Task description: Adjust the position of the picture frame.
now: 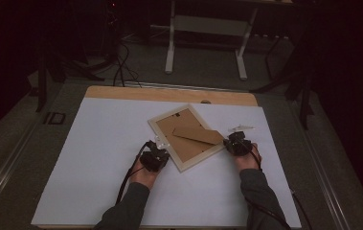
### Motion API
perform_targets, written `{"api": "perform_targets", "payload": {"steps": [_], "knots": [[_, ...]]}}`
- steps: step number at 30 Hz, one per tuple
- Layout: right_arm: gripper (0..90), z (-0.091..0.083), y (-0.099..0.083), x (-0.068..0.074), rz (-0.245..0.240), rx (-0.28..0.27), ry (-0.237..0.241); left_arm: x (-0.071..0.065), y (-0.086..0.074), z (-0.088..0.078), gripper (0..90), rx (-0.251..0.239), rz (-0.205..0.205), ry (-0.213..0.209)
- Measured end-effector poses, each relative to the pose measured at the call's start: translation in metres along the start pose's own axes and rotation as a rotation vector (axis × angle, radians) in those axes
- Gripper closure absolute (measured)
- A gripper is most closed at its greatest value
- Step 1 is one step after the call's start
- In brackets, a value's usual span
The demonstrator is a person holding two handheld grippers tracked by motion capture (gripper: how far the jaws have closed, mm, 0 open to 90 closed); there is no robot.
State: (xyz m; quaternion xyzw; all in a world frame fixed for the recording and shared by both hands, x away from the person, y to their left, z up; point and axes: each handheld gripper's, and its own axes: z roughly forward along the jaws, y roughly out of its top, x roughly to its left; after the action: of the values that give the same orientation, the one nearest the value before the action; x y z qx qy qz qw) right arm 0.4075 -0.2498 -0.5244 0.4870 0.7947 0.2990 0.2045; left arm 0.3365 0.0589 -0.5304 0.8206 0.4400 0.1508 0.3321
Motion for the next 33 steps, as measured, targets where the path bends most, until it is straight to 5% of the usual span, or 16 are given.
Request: {"api": "perform_targets", "payload": {"steps": [6,13,33], "knots": [[90.0,0.003,0.004,0.002,0.01,0.003,0.025,0.007,0.003,0.001,90.0,0.007,-0.03,0.033],[90.0,0.001,0.001,0.01,-0.01,0.0,0.029,0.01,0.003,0.0,90.0,0.01,-0.039,0.032],[90.0,-0.014,-0.022,0.019,0.05,-0.039,0.083,0.025,0.003,0.0,90.0,0.008,-0.063,0.007]]}}
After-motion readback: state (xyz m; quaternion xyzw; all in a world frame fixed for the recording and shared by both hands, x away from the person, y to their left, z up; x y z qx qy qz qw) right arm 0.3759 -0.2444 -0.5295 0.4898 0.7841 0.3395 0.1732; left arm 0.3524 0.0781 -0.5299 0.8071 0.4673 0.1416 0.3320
